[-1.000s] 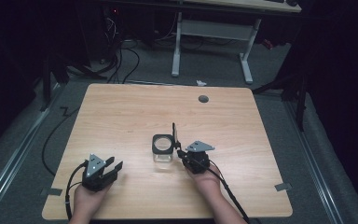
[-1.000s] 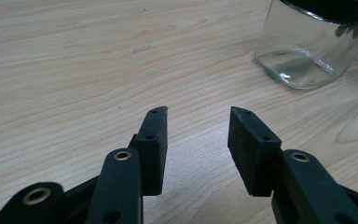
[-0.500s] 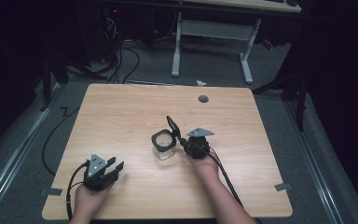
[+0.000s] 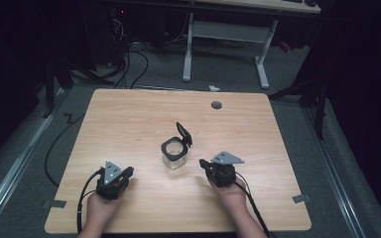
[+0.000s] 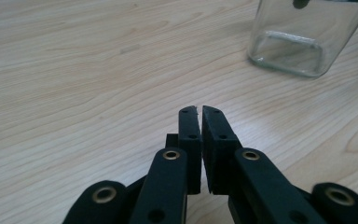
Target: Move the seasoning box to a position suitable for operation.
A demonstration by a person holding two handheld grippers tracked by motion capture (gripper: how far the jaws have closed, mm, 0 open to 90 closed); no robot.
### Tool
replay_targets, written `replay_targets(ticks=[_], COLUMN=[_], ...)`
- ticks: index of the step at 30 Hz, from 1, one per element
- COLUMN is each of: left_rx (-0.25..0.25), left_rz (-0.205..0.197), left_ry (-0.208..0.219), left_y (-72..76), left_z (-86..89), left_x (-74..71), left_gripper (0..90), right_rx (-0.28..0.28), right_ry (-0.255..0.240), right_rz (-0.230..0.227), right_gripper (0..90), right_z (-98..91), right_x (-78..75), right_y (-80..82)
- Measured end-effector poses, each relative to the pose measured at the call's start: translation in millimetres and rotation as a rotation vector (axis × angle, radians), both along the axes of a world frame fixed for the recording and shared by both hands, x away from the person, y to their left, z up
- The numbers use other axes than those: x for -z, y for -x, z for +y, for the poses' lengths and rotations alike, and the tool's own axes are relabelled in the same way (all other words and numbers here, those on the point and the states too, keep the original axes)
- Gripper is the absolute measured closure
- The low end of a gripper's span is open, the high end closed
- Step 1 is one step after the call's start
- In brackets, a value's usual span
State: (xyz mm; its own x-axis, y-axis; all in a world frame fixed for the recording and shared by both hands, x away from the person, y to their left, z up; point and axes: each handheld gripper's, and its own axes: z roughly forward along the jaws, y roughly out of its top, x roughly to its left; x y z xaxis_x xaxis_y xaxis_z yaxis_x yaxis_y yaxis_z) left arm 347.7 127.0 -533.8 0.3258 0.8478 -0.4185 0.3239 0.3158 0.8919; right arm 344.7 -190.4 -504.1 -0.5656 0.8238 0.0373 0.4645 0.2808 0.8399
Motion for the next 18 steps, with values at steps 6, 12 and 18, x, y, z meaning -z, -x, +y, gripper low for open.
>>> replay_targets(ticks=[6, 12, 18], left_rx=[0.01, 0.014, 0.029], left_rz=[0.02, 0.041, 0.036], left_ry=[-0.021, -0.006, 0.008], left_y=[-21.6, -64.8, -86.0], left_z=[-23.9, -53.2, -67.6], left_x=[0.3, -8.0, -15.4], left_gripper=[90.0, 90.0, 90.0], right_rx=[0.019, 0.037, 0.04], right_ry=[0.012, -0.028, -0.041], right_rz=[-0.028, -0.021, -0.022], right_gripper=[89.7, 89.6, 89.1], right_z=[-22.5, -44.9, -49.4], right_x=[5.6, 6.6, 6.6], right_y=[29.0, 33.1, 32.0])
